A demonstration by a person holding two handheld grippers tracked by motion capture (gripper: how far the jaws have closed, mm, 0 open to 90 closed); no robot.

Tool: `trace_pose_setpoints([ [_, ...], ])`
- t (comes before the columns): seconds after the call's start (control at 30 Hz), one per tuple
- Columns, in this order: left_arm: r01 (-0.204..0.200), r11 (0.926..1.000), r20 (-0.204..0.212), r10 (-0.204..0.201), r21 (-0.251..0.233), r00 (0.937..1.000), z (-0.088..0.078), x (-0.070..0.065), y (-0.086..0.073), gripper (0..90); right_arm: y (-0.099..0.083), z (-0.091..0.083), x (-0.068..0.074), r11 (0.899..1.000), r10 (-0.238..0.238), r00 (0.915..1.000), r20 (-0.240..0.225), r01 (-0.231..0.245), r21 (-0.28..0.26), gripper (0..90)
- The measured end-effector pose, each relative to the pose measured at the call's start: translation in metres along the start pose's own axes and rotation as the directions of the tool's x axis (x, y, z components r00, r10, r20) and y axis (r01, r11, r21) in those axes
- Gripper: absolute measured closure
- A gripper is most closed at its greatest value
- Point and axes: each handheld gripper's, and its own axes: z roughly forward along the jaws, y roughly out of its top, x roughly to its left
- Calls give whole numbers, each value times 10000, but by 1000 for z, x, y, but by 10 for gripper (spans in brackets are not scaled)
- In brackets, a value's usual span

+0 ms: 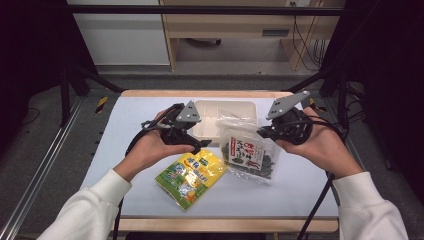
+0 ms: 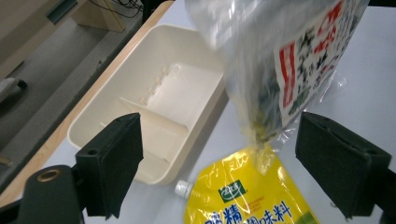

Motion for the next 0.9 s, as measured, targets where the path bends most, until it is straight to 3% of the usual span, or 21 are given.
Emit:
trace_pose_setpoints([
  [0.13,199,9997,-304,-195,130,9993,-6,-3,-17,121,-9,-13,-7,9975,584,9983,-52,-585,-390,882],
  [0.27,232,9992,-604,-212,338,9980,-11,-8,-30,111,-10,-24,-7,9956,724,9974,-54,-726,-594,882],
  [0.47,634,9980,-886,-625,71,9941,-22,-20,-55,101,-8,-50,-12,9807,1356,9907,-67,-1352,-1413,883],
  [0.5,773,9970,-965,-766,40,9924,-24,-21,-61,101,-7,-59,-16,9729,1510,9885,9,-1485,-1771,883],
  [0.57,1361,9907,-1061,-1359,-59,9850,-28,-23,-82,101,-5,-67,-20,9616,1729,9848,181,-1648,-2197,883],
  [0.6,1361,9907,-1061,-1359,-59,9850,-28,-23,-82,101,-4,-69,-22,9544,1872,9820,239,-1761,-2412,883],
  [0.63,1613,9868,-1135,-1619,-145,9803,-29,-24,-89,101,-4,-69,-22,9544,1872,9820,239,-1761,-2412,883],
  [0.67,1835,9828,-1251,-1849,-226,9748,-30,-24,-97,85,-1,-72,-27,9413,2141,9759,412,-1949,-2755,884],
  [0.73,2345,9716,-1532,-2367,-324,9594,-31,-24,-119,84,2,-73,-33,9286,2402,9692,539,-2132,-3037,885],
  [0.77,2345,9716,-1532,-2367,-324,9594,-31,-24,-119,84,4,-73,-36,9219,2515,9661,581,-2209,-3182,885],
  [0.83,2575,9656,-1675,-2600,-371,9510,-32,-24,-132,84,6,-72,-40,9165,2617,9630,640,-2272,-3292,886],
  [0.87,2894,9557,-1706,-2944,-540,9403,-34,-26,-145,84,11,-69,-47,9068,2798,9575,696,-2398,-3466,887],
  [0.9,2894,9557,-1706,-2944,-540,9403,-34,-26,-145,84,14,-67,-51,9023,2914,9536,755,-2478,-3528,887],
])
